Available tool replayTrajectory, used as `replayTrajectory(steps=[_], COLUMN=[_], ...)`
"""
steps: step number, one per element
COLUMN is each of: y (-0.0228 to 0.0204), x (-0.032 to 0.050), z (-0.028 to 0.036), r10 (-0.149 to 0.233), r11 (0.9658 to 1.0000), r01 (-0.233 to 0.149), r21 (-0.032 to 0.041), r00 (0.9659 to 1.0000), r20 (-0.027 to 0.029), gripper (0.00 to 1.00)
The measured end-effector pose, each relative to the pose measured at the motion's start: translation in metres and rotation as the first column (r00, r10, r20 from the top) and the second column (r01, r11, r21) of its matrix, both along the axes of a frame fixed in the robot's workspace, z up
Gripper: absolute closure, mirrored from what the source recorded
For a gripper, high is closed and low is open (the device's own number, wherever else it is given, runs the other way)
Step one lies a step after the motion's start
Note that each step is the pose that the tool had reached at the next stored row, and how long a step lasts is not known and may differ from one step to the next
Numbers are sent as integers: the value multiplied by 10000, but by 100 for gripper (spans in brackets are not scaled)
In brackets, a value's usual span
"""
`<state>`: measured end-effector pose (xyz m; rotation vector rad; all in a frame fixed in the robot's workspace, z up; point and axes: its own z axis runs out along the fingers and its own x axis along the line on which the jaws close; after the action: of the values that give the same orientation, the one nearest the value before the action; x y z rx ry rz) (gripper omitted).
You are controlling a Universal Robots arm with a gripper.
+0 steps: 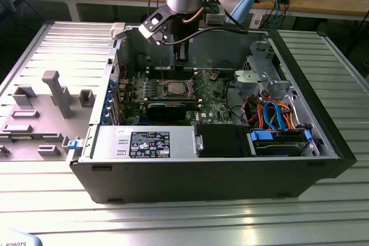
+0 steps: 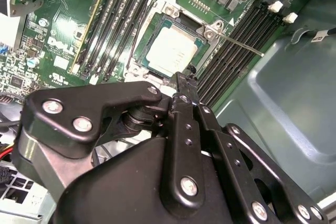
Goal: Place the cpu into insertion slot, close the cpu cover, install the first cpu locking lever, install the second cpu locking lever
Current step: 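Close the cpu cover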
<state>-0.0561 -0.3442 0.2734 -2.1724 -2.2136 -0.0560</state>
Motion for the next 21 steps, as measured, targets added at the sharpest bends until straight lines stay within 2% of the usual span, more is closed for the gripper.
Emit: replayTrajectory(steps=[12, 21], y=[0, 0], x=[0, 0], z=[73, 96], r10=[0, 1], r11=[10000, 10000], r01=[0, -1], r21=[0, 1], r00=[10000, 10000], r20=[0, 0], gripper=[89, 89])
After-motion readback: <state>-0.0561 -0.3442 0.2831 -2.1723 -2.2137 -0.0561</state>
